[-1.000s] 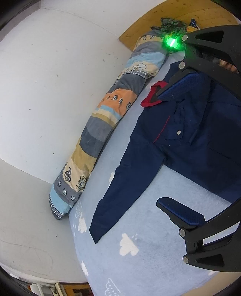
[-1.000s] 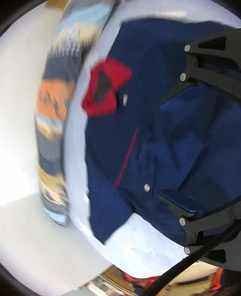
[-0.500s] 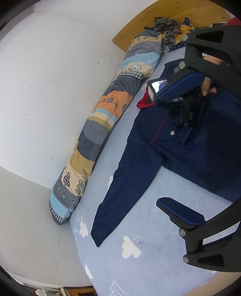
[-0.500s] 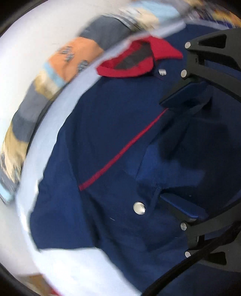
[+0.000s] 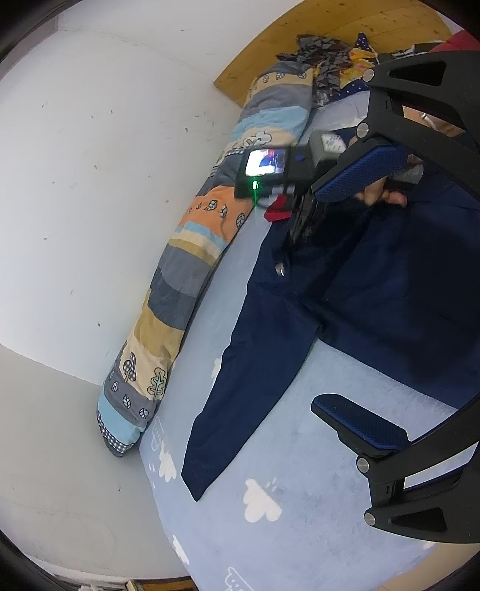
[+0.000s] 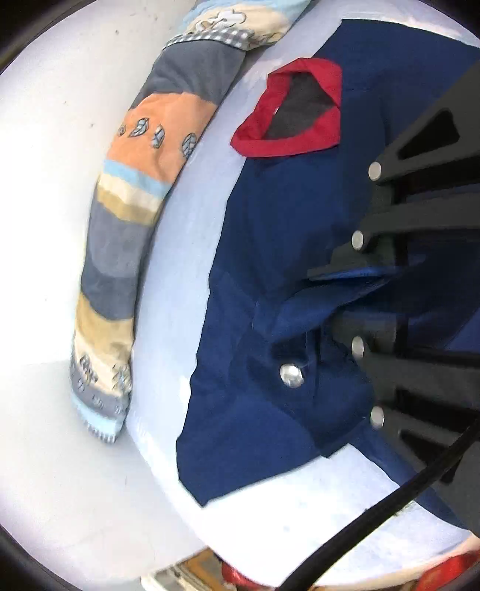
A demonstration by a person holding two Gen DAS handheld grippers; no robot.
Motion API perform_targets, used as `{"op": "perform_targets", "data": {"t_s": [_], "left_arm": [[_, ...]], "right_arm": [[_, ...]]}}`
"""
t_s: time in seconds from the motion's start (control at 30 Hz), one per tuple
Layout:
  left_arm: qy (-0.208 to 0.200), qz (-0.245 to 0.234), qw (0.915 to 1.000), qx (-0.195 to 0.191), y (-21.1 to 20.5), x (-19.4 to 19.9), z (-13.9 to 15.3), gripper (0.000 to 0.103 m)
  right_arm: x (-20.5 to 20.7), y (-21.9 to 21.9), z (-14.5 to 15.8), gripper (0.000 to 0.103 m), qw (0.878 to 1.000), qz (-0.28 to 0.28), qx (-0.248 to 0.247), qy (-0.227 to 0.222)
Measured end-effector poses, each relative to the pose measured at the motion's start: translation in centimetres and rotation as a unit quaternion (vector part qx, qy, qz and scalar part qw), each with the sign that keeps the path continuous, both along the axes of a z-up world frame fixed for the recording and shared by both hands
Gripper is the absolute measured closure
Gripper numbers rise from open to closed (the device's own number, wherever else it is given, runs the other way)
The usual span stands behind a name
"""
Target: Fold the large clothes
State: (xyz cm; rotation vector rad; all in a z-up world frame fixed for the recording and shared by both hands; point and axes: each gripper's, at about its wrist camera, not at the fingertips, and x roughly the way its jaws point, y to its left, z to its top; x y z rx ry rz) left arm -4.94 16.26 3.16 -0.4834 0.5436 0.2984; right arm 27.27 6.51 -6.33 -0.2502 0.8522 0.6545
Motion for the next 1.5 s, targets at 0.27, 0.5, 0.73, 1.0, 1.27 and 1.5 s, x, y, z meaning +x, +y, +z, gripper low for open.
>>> {"op": "perform_targets", "data": {"t_s": [0.27,0.5,0.73,1.0,1.27,1.5], "left_arm": [[-0.006,0.0,1.0,-0.005,0.2,-0.5,0.2,0.0],[0.0,0.016,0.9996,-0.023,1.2,-0.4,-0.2,0.0],[0.015,0.013,0.9998,-0.005,0.5,0.5,-0.7,0.0],[0.024,-0.001,0.9997,0.007,-0.2,0.9,-1.0,0.0],[0.038,-0.016,0.9989,0.021,-1.1,1.3,-1.8,0.0],[0.065,-0.022,0.9975,0.019,-1.3,2.1,-3.1,0.0]], "right_arm": [[-3.3,-6.2,0.0,0.016,0.999,-0.028,0.041,0.013],[-4.2,-19.4,-3.9,0.015,0.987,-0.154,-0.014,0.051],[-8.1,-24.2,-5.8,0.01,0.98,-0.174,-0.021,0.099],[-17.4,-26.9,5.3,0.0,0.961,-0.255,0.056,-0.093],[-18.1,-28.5,0.3,0.021,0.947,-0.307,0.07,0.067],[-20.5,-23.2,-0.4,0.015,0.969,-0.228,0.056,0.07]]}}
